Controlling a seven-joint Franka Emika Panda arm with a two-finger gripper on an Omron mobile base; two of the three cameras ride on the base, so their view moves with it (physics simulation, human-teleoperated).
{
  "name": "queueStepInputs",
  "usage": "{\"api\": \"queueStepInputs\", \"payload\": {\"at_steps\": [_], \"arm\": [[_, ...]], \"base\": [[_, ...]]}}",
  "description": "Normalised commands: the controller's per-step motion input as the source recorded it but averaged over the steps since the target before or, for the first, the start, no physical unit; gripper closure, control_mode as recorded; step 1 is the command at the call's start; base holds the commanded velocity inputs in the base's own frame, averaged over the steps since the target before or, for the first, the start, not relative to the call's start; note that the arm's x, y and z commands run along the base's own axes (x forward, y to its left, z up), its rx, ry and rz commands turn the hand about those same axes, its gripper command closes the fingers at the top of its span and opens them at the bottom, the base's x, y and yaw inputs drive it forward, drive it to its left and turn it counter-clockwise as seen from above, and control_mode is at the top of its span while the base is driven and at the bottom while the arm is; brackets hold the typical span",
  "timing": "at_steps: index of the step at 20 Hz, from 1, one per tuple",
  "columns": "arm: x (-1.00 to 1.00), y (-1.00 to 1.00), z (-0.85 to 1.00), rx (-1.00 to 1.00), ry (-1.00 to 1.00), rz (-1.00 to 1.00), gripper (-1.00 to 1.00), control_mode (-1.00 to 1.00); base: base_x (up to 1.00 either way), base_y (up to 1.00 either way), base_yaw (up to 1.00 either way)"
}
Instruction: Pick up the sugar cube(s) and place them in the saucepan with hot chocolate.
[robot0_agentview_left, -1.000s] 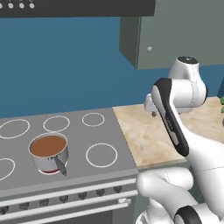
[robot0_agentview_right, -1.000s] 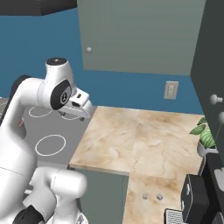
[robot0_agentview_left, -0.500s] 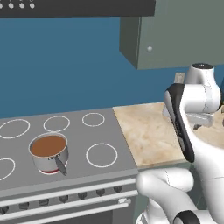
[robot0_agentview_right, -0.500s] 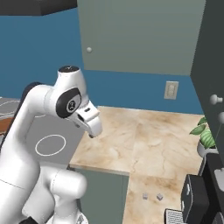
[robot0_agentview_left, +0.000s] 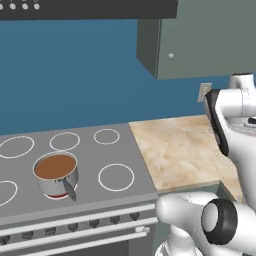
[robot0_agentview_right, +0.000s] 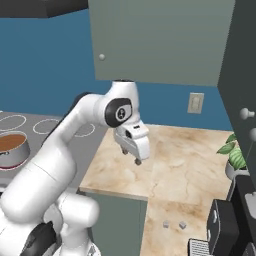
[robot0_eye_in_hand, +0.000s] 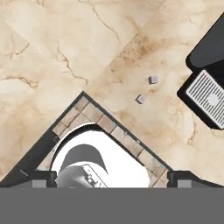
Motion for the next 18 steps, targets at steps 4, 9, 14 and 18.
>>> {"api": "queueStepInputs", "payload": {"at_steps": [4, 9, 14, 18], "arm": [[0.03, -1.0, -0.37, 0.0, 0.24, -0.08, -1.0, -1.0], [-0.49, -0.71, -0.77, 0.03, 0.03, -0.15, -1.0, -1.0], [-0.17, -0.01, -0.55, 0.13, -0.25, -0.07, -1.0, -1.0], [0.01, 0.08, -0.32, 0.04, -0.19, 0.0, -1.0, -1.0]], "base": [[0.0, 0.0, 0.0], [0.0, 0.0, 0.0], [0.0, 0.0, 0.0], [0.0, 0.0, 0.0]]}}
